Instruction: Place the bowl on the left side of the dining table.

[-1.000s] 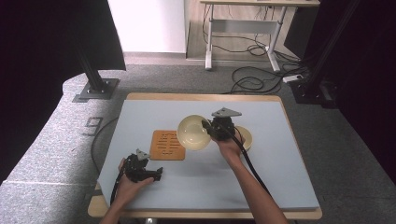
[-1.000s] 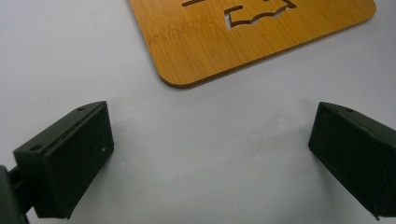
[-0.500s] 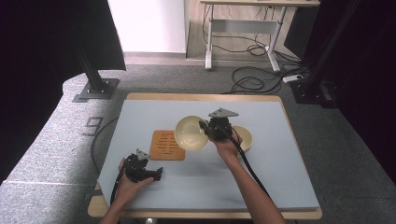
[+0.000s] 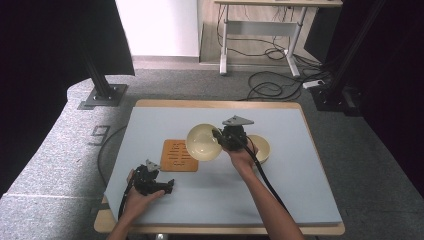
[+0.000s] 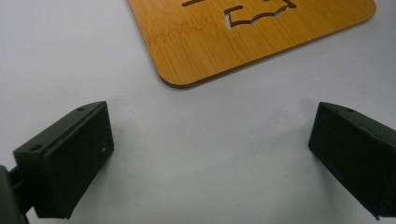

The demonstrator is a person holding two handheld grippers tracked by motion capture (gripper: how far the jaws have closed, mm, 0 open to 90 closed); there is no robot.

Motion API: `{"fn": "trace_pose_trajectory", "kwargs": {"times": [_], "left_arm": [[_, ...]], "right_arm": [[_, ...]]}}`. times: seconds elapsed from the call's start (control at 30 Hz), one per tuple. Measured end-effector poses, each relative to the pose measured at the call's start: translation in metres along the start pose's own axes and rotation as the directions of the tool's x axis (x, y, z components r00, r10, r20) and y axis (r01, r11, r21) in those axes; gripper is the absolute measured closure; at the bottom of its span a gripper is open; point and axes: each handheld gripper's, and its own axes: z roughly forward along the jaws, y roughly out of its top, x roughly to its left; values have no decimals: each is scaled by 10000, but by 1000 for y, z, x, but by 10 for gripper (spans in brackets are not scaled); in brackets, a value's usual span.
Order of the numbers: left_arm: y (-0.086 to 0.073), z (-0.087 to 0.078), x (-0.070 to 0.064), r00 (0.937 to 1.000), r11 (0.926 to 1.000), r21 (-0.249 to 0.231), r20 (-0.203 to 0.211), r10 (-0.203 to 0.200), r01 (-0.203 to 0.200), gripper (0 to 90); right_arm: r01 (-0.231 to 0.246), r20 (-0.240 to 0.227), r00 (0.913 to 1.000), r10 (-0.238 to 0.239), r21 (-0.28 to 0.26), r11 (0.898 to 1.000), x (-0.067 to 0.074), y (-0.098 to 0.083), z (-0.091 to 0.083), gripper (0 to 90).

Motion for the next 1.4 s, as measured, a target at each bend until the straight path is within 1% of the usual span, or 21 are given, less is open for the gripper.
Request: {"fn": "trace_pose_trajectory", "kwargs": {"times": [0.37, 0.83, 1.27, 1.4], "left_arm": [[0, 0, 0, 10000, 10000, -7, -8, -11, 11, 0], [0, 0, 0, 10000, 10000, -2, -6, -8, 8, 0], [0, 0, 0, 10000, 10000, -7, -10, -3, 3, 0], [0, 0, 0, 10000, 10000, -6, -14, 8, -8, 0]], "right_arm": [[-47, -74, 10000, 48, 98, 9999, 1, -1, 4, 823], [-87, -246, 9997, 91, 163, 9998, 7, -3, 13, 823], [-5, -283, 9996, 12, 231, 9997, 12, -1, 18, 823], [-52, -309, 9995, 58, 220, 9997, 14, -1, 20, 823]]}}
